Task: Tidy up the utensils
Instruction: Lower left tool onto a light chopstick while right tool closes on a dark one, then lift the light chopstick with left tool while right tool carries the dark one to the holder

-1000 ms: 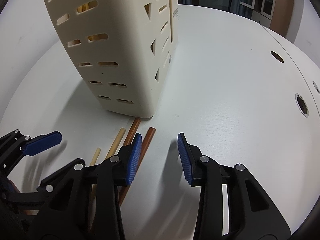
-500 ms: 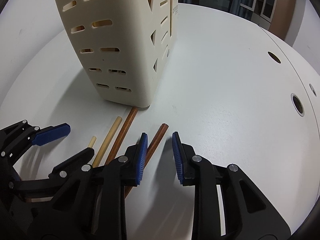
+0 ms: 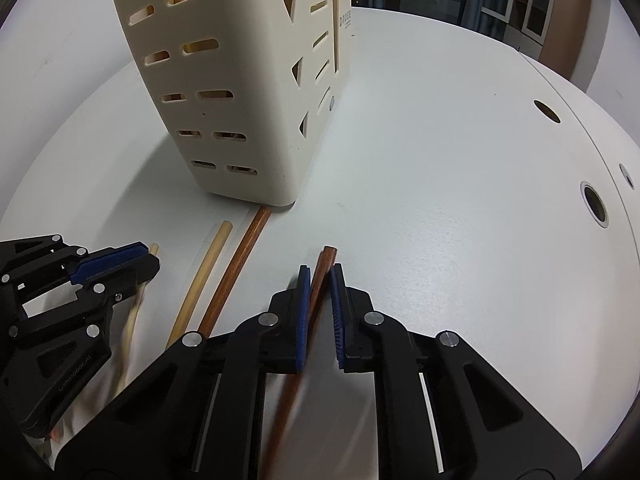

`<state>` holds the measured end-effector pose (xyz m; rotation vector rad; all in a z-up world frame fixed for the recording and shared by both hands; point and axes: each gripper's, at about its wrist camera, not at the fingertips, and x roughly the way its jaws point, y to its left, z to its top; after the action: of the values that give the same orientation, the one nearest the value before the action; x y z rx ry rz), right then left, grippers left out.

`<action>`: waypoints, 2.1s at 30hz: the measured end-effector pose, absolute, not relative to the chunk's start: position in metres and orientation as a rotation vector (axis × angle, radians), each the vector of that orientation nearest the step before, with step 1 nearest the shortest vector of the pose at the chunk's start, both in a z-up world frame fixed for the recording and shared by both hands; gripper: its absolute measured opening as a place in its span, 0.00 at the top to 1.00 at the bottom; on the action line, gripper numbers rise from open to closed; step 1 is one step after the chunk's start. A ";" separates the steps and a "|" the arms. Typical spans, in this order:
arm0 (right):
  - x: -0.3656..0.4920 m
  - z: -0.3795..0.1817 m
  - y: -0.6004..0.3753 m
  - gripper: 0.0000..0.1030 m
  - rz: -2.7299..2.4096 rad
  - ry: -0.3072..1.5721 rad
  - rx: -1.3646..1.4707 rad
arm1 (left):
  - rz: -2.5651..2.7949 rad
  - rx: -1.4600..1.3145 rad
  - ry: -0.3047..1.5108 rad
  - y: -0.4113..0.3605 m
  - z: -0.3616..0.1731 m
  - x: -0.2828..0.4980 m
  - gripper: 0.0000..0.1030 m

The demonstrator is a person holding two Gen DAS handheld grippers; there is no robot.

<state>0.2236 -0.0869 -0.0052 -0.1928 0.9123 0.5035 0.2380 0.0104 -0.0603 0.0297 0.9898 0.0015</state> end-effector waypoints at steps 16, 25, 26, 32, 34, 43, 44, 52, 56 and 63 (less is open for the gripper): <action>0.200 0.028 -0.096 0.94 0.565 0.825 -0.156 | -0.001 -0.042 0.903 0.041 -0.027 0.214 0.96; 0.175 0.070 -0.115 0.94 0.581 0.690 -0.100 | -0.011 -0.092 0.751 0.036 0.014 0.192 0.96; 0.171 0.075 -0.118 0.94 0.583 0.674 -0.093 | -0.012 -0.094 0.738 0.036 0.018 0.189 0.96; 0.159 0.103 -0.132 0.94 0.599 0.602 -0.054 | -0.010 -0.087 0.672 0.032 0.041 0.176 0.96; 0.161 0.109 -0.134 0.94 0.602 0.584 -0.053 | -0.004 -0.081 0.658 0.029 0.045 0.173 0.96; 0.142 0.125 -0.135 0.94 0.626 0.538 -0.045 | -0.006 -0.046 0.611 0.010 0.059 0.167 0.96; 0.142 0.127 -0.135 0.94 0.626 0.535 -0.044 | -0.005 -0.043 0.606 0.007 0.062 0.167 0.96; 0.137 0.145 -0.134 0.94 0.628 0.485 -0.054 | -0.004 -0.011 0.563 0.002 0.080 0.166 0.96; 0.142 0.155 -0.134 0.94 0.621 0.462 -0.053 | -0.006 -0.018 0.529 0.003 0.094 0.167 0.96; 0.148 0.180 -0.128 0.94 0.624 0.413 -0.070 | -0.004 0.015 0.482 0.000 0.121 0.175 0.96</action>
<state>0.1478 -0.1279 0.1798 -0.0696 0.4127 0.6240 0.1750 -0.0003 0.1214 0.0152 0.4817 -0.0043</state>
